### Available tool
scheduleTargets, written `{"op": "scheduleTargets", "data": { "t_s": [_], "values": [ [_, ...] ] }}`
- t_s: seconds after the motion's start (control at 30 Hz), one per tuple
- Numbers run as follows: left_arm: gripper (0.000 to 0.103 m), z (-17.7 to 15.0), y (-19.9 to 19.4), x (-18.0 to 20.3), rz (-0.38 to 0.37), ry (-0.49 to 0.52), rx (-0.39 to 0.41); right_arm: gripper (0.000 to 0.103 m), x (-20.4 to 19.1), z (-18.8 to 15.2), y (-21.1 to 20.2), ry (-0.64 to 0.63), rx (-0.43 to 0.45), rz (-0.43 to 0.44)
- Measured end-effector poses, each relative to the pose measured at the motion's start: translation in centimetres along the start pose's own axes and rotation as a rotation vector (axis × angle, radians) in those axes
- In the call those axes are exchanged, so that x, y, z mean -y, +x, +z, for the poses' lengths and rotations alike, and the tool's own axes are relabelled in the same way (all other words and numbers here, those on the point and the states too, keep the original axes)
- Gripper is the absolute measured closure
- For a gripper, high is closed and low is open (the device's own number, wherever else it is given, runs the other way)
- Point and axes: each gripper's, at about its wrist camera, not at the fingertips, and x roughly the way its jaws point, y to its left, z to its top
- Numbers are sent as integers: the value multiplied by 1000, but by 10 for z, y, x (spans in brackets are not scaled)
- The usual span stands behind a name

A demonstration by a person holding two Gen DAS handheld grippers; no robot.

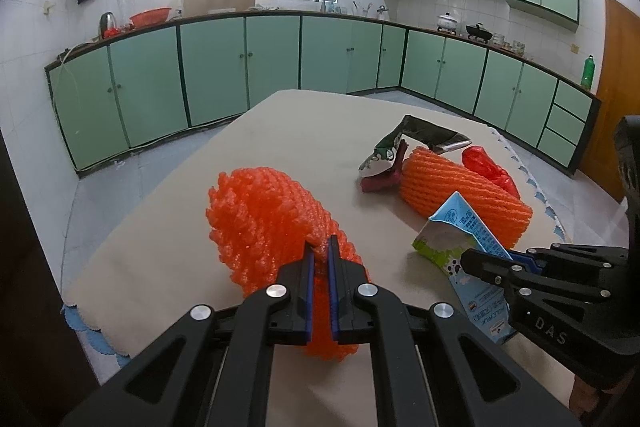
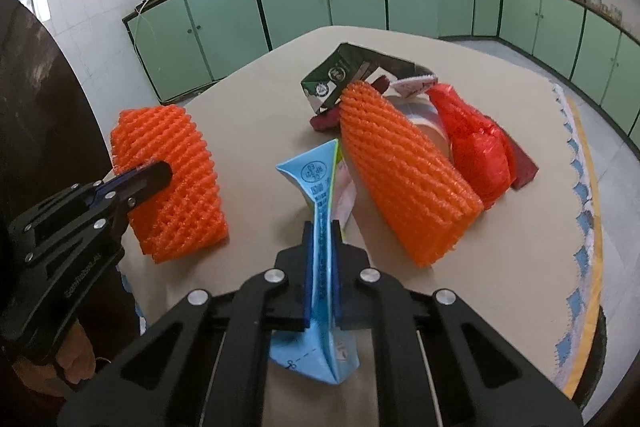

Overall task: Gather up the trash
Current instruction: 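Grasp the blue-and-white milk carton with the right tool and lift it, then carry the foam net and milk carton over the bin and open both tools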

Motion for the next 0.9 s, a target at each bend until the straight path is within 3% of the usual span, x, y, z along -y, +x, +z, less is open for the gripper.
{"op": "scheduleTargets", "data": {
  "t_s": [0.27, 0.5, 0.9],
  "values": [
    [97, 8, -13, 14, -42, 19, 33, 97, 5, 8, -35, 11, 77, 9],
    [97, 30, -34, 44, -120, 68, 107, 97, 33, 10, -83, 66, 169, -22],
    [97, 58, -45, 138, -344, 162, 152, 97, 115, -17, -155, 203, 265, -237]
  ]
}}
